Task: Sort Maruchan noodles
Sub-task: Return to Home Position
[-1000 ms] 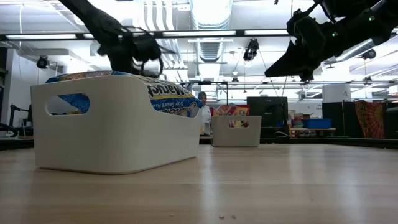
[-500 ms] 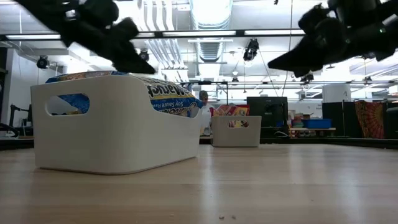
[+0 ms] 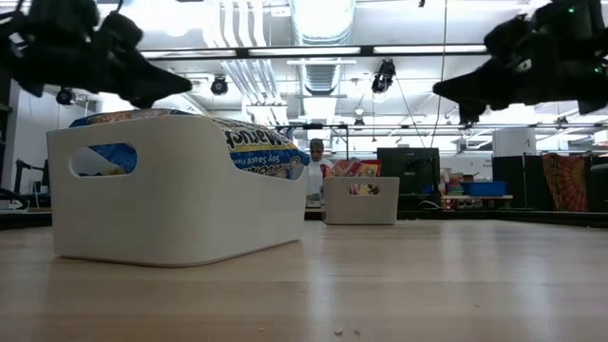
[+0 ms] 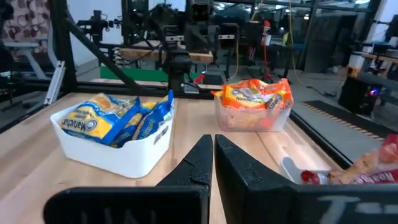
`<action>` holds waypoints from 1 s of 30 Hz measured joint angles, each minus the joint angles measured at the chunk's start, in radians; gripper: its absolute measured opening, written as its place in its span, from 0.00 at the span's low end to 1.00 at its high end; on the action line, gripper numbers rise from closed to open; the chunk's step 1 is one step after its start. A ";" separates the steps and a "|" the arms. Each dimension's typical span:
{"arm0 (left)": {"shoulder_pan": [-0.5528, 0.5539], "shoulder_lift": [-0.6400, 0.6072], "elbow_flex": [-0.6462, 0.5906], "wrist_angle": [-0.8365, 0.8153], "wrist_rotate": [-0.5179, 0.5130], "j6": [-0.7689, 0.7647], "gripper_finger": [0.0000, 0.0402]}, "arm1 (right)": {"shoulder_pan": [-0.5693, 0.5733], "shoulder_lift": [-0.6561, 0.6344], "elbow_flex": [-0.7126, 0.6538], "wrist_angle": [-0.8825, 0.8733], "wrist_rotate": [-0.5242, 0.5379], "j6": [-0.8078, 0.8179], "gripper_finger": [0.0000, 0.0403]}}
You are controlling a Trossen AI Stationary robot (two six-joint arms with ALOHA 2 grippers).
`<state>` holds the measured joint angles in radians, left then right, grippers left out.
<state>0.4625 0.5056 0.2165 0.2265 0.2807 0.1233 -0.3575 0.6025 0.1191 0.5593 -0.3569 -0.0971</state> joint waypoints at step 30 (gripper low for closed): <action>-0.002 -0.459 -0.198 -0.025 0.178 -0.186 0.10 | -0.042 -0.529 -0.107 -0.070 0.061 -0.113 0.02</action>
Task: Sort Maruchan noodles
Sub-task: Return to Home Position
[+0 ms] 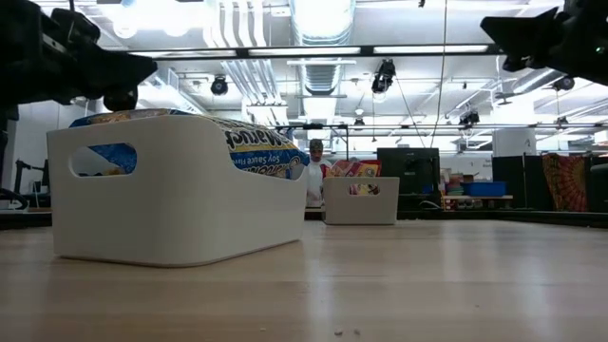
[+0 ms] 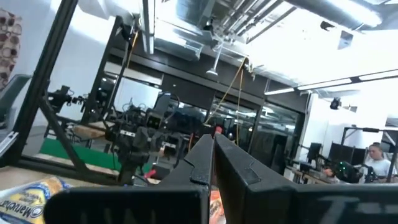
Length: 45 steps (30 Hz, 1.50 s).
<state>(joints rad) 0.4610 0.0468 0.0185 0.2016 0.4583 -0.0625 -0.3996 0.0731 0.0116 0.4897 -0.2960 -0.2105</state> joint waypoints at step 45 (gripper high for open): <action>0.000 0.033 0.000 -0.001 -0.232 -0.108 0.10 | 0.000 0.035 0.000 -0.205 0.039 0.236 0.02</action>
